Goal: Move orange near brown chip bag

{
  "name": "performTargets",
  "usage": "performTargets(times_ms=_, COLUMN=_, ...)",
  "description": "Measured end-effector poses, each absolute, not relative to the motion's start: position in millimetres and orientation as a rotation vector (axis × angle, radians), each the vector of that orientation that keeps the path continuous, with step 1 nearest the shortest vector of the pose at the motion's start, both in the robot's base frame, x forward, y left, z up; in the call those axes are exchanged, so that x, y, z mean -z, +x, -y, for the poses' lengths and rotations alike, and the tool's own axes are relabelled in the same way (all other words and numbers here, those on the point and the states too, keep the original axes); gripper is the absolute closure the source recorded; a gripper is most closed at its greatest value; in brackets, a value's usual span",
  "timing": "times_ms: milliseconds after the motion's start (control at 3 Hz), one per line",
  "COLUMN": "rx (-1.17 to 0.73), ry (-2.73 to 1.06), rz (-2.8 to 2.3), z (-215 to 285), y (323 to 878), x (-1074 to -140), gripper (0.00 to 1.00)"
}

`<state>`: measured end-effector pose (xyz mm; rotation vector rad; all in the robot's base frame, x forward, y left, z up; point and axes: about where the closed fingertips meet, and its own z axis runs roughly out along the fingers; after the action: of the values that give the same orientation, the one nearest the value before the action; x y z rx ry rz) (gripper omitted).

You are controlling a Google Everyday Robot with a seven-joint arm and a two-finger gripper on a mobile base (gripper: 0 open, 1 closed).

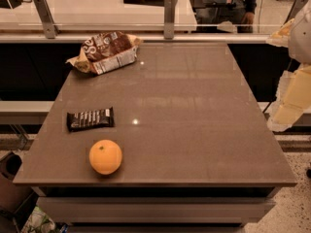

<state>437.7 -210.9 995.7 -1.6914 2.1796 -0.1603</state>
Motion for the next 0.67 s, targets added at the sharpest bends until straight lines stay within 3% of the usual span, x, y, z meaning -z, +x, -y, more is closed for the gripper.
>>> performTargets(times_ms=667, rx=0.077, ry=-1.678, rz=-2.127, z=199, y=443, x=-990, gripper=0.0)
